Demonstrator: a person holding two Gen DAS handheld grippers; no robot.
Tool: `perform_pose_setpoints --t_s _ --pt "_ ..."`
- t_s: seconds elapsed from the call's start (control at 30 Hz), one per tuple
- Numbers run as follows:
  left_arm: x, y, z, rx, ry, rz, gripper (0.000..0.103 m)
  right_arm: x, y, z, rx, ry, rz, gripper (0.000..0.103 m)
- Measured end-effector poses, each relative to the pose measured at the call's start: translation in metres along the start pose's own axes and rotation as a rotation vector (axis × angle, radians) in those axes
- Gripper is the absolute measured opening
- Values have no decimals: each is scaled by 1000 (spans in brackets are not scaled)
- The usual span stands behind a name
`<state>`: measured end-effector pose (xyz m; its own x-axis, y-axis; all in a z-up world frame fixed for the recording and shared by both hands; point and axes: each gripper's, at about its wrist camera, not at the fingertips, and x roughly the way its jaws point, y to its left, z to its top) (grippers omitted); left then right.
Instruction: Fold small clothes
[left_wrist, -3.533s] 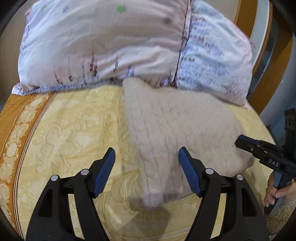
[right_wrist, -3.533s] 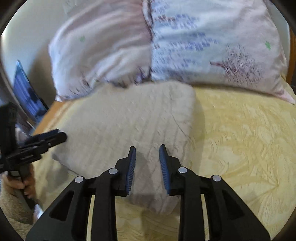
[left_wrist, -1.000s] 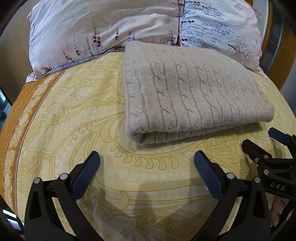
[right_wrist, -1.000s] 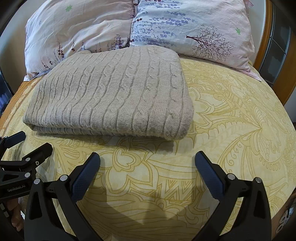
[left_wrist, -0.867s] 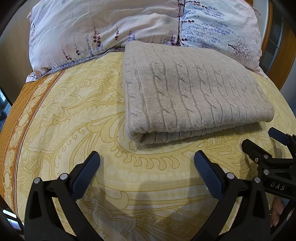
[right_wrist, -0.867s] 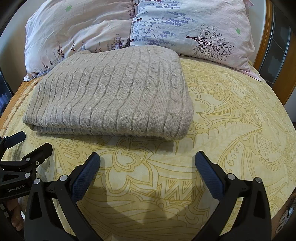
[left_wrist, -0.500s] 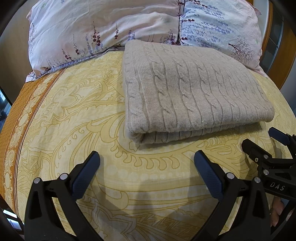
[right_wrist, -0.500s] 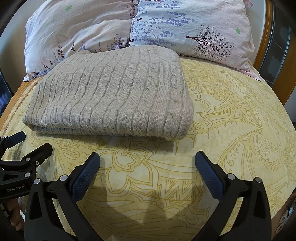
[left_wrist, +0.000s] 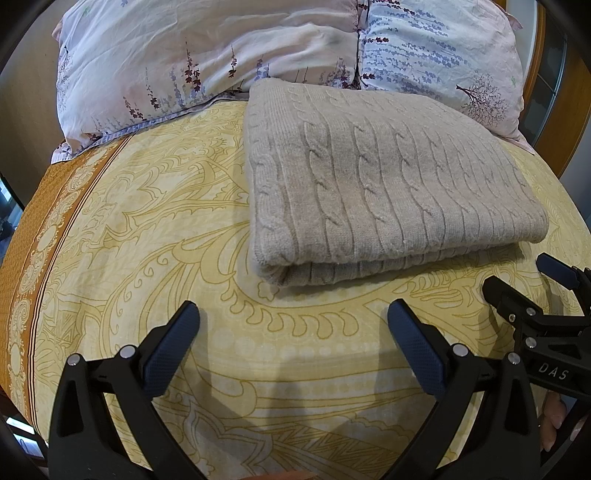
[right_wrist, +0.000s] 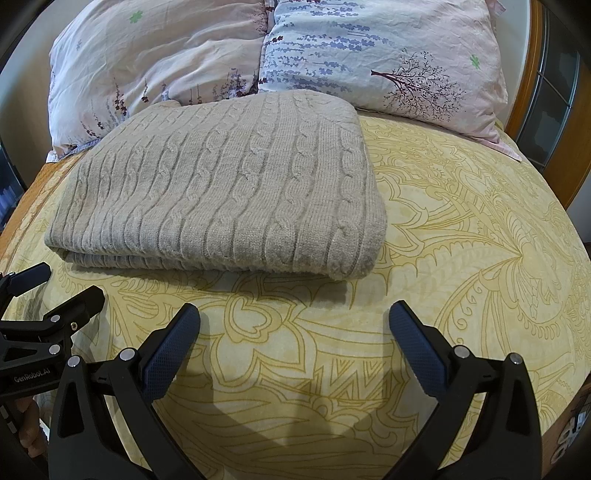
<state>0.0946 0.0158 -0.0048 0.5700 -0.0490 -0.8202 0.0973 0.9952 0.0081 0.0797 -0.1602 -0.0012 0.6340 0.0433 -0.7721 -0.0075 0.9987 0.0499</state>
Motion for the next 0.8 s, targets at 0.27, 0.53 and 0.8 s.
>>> perform_pose_setpoints --t_s 0.27,0.53,0.8 --pt "1 1 1 -1 5 0 101 0 0 0 -1 0 1 102" --pt "2 1 2 0 14 -1 101 0 0 1 -2 0 2 102" --pt "2 2 2 1 24 -3 101 0 -1 1 -3 0 2 102"
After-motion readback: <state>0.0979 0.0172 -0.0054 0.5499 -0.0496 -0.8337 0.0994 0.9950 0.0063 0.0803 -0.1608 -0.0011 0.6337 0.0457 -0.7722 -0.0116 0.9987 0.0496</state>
